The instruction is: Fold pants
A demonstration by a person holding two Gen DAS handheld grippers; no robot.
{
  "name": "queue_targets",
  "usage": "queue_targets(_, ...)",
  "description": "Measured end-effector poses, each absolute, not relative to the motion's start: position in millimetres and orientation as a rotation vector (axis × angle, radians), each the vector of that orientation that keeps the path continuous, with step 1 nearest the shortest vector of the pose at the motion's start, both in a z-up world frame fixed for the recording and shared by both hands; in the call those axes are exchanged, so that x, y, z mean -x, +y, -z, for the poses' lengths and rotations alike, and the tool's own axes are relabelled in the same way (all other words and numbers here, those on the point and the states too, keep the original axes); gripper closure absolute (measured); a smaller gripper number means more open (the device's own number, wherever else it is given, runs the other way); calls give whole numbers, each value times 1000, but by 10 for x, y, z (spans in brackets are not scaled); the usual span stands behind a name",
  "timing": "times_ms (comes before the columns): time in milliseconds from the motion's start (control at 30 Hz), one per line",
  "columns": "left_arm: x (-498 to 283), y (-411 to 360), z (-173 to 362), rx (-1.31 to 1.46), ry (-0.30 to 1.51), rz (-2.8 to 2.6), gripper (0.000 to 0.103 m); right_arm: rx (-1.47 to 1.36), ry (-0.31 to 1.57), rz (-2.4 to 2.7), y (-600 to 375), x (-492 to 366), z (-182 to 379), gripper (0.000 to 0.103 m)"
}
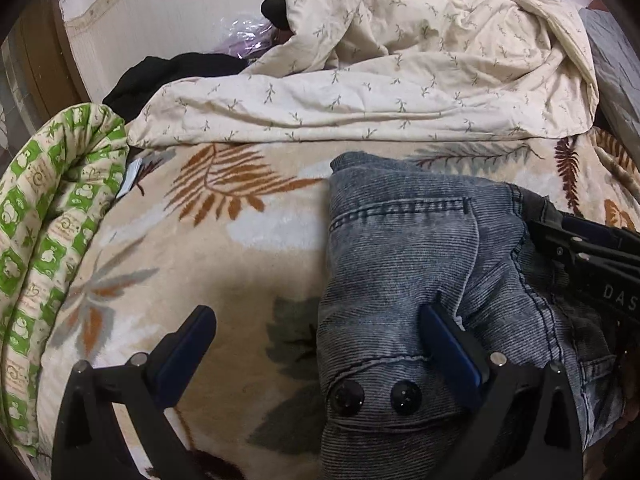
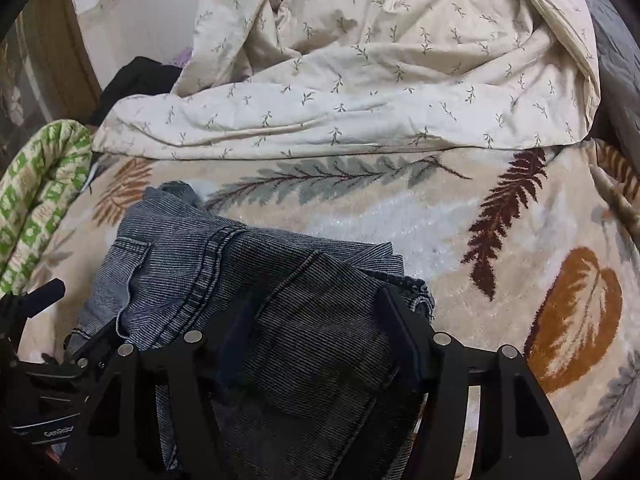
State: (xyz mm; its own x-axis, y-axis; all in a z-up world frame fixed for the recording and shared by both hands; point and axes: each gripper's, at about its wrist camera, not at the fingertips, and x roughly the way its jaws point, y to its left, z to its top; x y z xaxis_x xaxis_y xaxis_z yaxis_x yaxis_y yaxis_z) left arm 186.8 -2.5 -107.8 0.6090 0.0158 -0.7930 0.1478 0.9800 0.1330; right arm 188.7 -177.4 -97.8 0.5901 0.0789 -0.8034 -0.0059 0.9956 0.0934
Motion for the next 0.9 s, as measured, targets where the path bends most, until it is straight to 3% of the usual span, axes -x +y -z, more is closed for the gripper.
queue_targets(500,-1607,-20,754,-264,828,41,0,-164,911,-21,-1929,-1423,586,36)
queue_targets(900,-788,134,93,-233,664,33,0,-148,679,17,-1985,-173,-26,28)
